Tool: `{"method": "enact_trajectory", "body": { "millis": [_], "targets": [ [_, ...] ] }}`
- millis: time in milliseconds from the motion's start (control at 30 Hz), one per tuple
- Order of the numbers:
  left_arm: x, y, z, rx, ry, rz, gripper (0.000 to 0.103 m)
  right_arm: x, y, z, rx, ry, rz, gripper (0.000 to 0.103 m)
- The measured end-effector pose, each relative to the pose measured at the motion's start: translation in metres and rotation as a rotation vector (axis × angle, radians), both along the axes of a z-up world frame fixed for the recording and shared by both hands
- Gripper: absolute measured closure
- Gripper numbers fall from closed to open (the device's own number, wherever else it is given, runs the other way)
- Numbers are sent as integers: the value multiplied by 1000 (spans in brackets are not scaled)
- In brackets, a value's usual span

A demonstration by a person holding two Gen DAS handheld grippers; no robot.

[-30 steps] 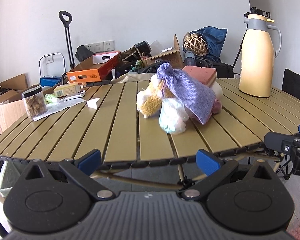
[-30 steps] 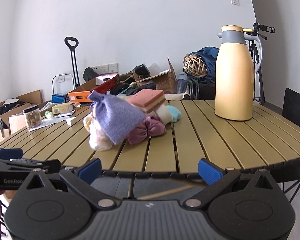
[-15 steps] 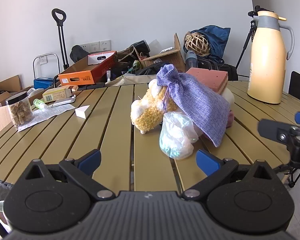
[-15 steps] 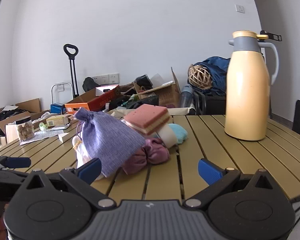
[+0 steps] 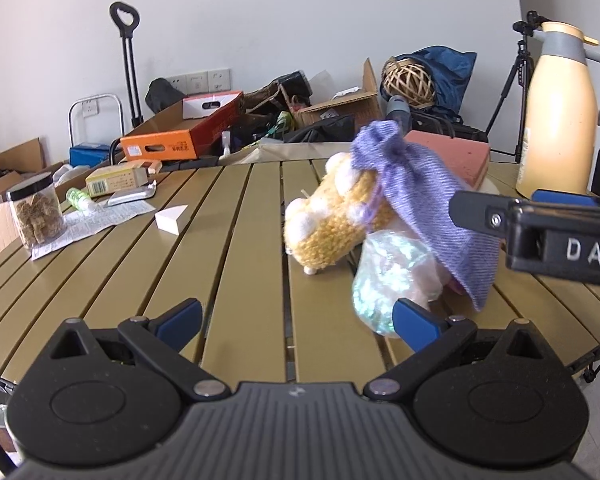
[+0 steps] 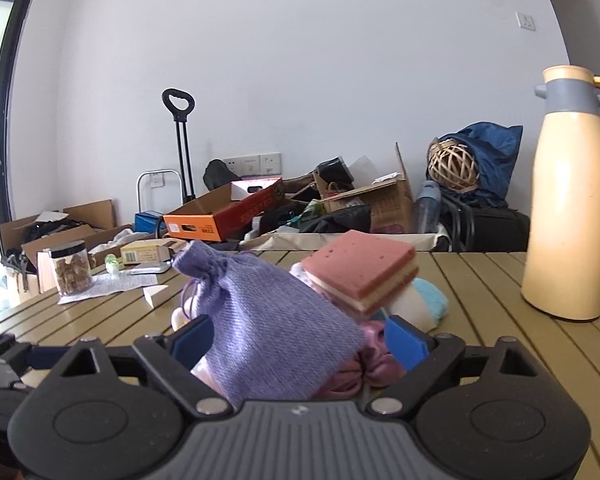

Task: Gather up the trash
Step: 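Grasp the purple pouch with the right gripper while the left gripper grasps the clear plastic bag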

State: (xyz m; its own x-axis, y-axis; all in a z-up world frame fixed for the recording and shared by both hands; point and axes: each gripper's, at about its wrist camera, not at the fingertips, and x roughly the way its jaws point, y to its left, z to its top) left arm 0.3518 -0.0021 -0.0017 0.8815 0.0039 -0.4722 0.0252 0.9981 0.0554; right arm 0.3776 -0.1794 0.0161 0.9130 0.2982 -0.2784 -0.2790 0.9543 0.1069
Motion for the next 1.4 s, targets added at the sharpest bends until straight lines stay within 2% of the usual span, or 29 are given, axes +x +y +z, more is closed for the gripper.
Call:
{"method": "enact_trajectory", "body": {
  "millis": [267,333,367,433,467,600,833,1200,1400],
  "targets": [
    [2,15,3,-20,-2,31,0,17,16,-5,42,26,26,34],
    [3,18,4,-25,1,40,0,20,16,-8,42,48,21,45],
    [3,19,4,-28,2,42,0,21,17,-9,42,53,23,47],
    [3,22,4,-31,2,46,0,22,17,-10,41,57,21,60],
    [3,22,5,-32,1,48,0,22,16,-11,44,56,24,62],
    [4,22,7,-41,-2,50,0,20,12,-11,85,62,72,90],
    [3,15,13,-50,-15,36,0,11,9,-6,95,17,81,98],
    [3,-8,16,-67,-18,-28,0,-7,-22,4,185,-77,52,100],
    [7,-31,13,-79,-1,-92,0,-11,-36,4,196,-76,36,101]
  ]
}}
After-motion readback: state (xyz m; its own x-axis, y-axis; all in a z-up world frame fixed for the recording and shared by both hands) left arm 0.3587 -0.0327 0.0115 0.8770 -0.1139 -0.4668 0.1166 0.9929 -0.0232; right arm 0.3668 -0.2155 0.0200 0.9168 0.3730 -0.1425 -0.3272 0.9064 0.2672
